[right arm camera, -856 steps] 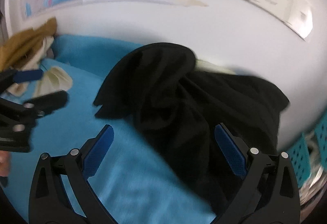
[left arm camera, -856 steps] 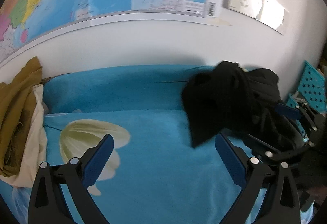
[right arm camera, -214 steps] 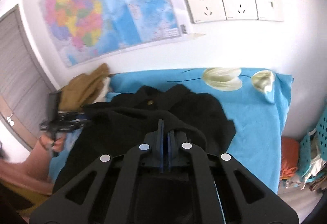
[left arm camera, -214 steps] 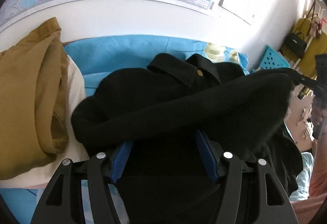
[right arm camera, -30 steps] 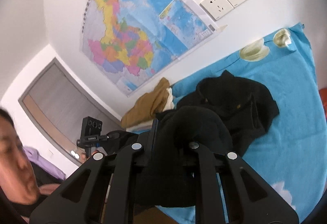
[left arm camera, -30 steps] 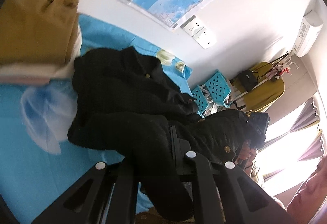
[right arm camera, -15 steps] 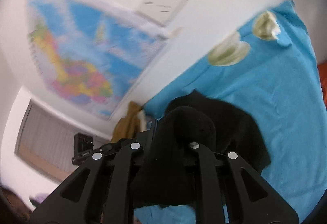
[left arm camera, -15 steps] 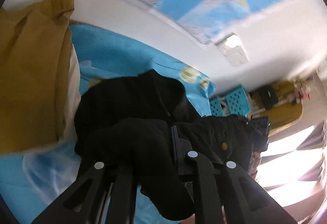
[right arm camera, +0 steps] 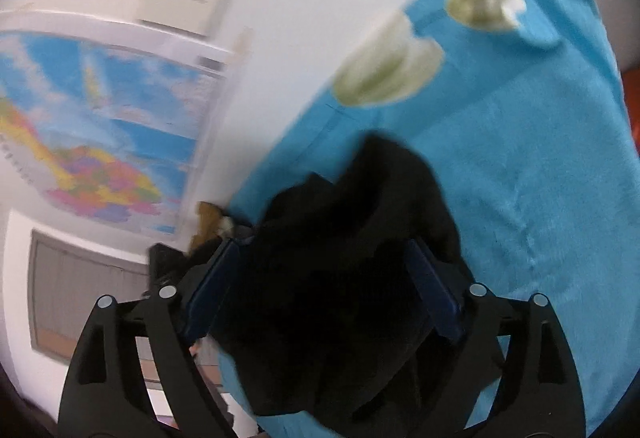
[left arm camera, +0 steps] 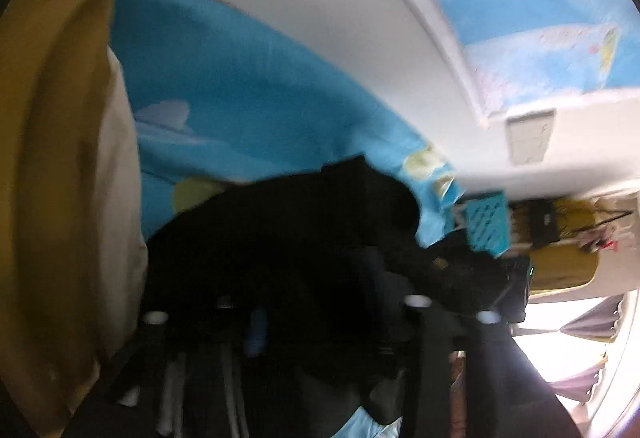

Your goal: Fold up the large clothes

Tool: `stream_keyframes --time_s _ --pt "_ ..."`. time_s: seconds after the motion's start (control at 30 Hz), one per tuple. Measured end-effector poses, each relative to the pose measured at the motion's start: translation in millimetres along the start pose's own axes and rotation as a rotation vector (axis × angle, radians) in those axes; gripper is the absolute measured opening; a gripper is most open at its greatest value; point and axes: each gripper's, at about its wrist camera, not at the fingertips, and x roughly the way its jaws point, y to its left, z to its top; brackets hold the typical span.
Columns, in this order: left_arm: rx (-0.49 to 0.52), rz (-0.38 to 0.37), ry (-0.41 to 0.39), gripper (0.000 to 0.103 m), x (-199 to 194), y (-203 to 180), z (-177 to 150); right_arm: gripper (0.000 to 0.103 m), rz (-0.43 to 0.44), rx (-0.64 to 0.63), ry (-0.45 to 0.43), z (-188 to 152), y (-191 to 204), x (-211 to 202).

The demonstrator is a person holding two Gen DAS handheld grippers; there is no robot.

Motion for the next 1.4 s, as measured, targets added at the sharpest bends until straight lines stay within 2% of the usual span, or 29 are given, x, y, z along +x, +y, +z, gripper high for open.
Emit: stream_keyframes --time_s 0.03,0.07,0.13,0.23,0.3,0.37,0.47,0.53,0.57,0.6,0.63,0.67,0.73,0.83,0.9,0.93,1.0,1.07,1.1,1.13,1.2,1.23,1.27,1.3,1.33,1.4 --pt "0.000 -0.008 -0.030 0.073 -6.6 1.0 -1.0 0.086 0.003 -0.018 -0.017 -1.2 4.4 -6.0" --pt "0.003 -0.024 -0.045 0.076 -11.2 0.6 -2.5 0.086 0.006 -0.051 -0.039 -5.9 11.5 -14.9" --pt "0.036 -0.036 -0.083 0.076 -22.0 -4.0 -9.5 0.086 -0.019 -0.189 -0.029 -20.4 34.9 -17.6" --pt "0.226 0.036 -0.140 0.076 -32.9 -33.9 -37.5 0.085 -0.099 -0.466 0.028 -58.2 80.1 -0.9" --pt "0.347 0.078 -0.130 0.077 -27.4 -55.9 -56.7 0.084 -0.177 -0.675 0.052 -87.5 110.4 22.4" --pt "0.471 0.117 -0.109 0.084 -12.8 -79.6 -78.8 0.084 -0.215 -0.781 0.084 -102.5 122.3 44.4" --pt "0.640 0.196 -0.041 0.086 22.6 -108.4 -103.7 0.072 -0.330 -0.861 0.160 -109.9 122.4 91.1" --pt "0.676 0.250 0.015 0.086 50.5 -114.5 -106.9 0.053 -0.346 -0.830 0.208 -103.7 114.0 111.4" --pt "0.681 0.268 0.042 0.079 64.2 -115.8 -105.4 0.045 -0.345 -0.827 0.230 -101.1 110.0 119.4" --pt "0.693 0.294 0.048 0.071 73.8 -115.8 -103.5 0.020 -0.342 -0.834 0.232 -98.6 107.5 122.1" --pt "0.702 0.330 0.045 0.044 80.3 -115.1 -100.1 0.004 -0.353 -0.829 0.210 -96.2 108.9 121.3" --pt "0.694 0.369 0.043 0.017 85.4 -113.3 -93.5 0.003 -0.359 -0.826 0.176 -92.6 112.6 117.1" --pt "0.648 0.346 0.018 0.004 80.2 -108.0 -77.0 0.003 -0.288 -0.784 0.081 -80.6 123.9 96.5" --pt "0.608 0.241 -0.109 0.004 41.2 -109.9 -56.6 0.002 -0.234 -0.765 -0.049 -67.8 135.7 74.1" --pt "0.585 0.196 -0.179 0.005 23.5 -113.1 -45.6 0.003 -0.295 -0.781 -0.057 -61.3 133.9 91.1" --pt "0.578 0.204 -0.196 0.006 24.3 -111.6 -39.8 0.007 -0.365 -0.792 -0.033 -59.0 128.7 109.7" --pt "0.553 0.277 -0.156 0.007 44.6 -98.9 -30.1 0.012 -0.446 -0.731 0.104 -52.6 106.4 147.0" --pt "0.538 0.377 -0.069 0.011 76.6 -81.7 -25.6 0.021 -0.474 -0.718 0.132 -53.4 96.7 157.9" --pt "0.532 0.402 -0.039 0.013 85.4 -74.9 -25.8 0.033 -0.479 -0.711 0.134 -54.4 95.6 155.7" --pt "0.517 0.403 -0.023 0.019 88.5 -67.7 -25.9 0.049 -0.474 -0.696 0.108 -53.6 96.5 148.2" --pt "0.485 0.362 -0.040 0.025 75.9 -63.3 -24.3 0.067 -0.410 -0.676 0.029 -54.7 99.9 119.5" --pt "0.481 0.353 -0.064 0.032 67.9 -62.1 -25.6 0.067 -0.372 -0.666 -0.005 -55.6 100.6 99.2" --pt "0.493 0.353 -0.119 0.052 52.7 -64.5 -29.8 0.067 -0.353 -0.654 -0.037 -57.0 99.5 80.0" --pt "0.508 0.360 -0.183 0.064 35.4 -66.3 -36.5 0.068 -0.334 -0.646 -0.068 -59.3 97.3 61.8" --pt "0.522 0.359 -0.229 0.070 22.3 -63.8 -44.4 0.070 -0.303 -0.639 -0.093 -65.9 92.7 40.1" --pt "0.573 0.360 -0.306 0.072 -8.7 -62.3 -69.6 0.075 -0.290 -0.620 -0.120 -78.0 83.6 16.2"
